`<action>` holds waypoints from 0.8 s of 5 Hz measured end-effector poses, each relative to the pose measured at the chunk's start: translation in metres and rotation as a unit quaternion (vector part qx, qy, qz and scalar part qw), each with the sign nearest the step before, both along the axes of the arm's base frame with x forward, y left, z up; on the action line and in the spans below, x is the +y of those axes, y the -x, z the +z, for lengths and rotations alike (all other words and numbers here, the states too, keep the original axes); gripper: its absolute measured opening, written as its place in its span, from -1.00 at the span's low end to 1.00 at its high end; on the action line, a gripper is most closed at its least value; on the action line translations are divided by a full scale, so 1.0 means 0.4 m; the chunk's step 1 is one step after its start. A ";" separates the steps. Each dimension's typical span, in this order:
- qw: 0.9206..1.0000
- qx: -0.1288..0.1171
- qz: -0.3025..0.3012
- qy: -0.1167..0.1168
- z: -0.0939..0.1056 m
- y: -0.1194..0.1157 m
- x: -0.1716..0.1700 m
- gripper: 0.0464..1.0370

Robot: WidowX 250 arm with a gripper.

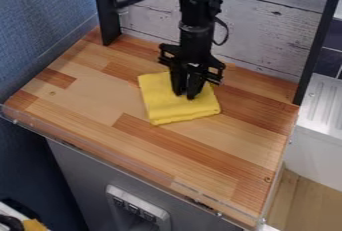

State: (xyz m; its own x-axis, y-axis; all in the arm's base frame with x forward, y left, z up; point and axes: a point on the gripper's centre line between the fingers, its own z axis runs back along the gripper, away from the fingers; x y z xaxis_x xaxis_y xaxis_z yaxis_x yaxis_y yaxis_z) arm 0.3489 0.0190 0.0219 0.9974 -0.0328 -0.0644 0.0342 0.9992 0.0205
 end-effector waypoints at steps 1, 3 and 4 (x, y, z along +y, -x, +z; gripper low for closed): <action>1.000 -0.017 0.021 0.008 0.041 -0.002 0.039 0.52; 0.998 -0.037 0.037 0.019 0.111 -0.011 0.089 0.92; 0.998 -0.042 0.040 0.021 0.143 -0.027 0.096 0.92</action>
State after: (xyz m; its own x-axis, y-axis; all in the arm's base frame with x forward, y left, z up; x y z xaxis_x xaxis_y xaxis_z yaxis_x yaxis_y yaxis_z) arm 0.3598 0.0574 0.0793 0.9987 0.0469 0.0198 -0.0464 0.9987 -0.0218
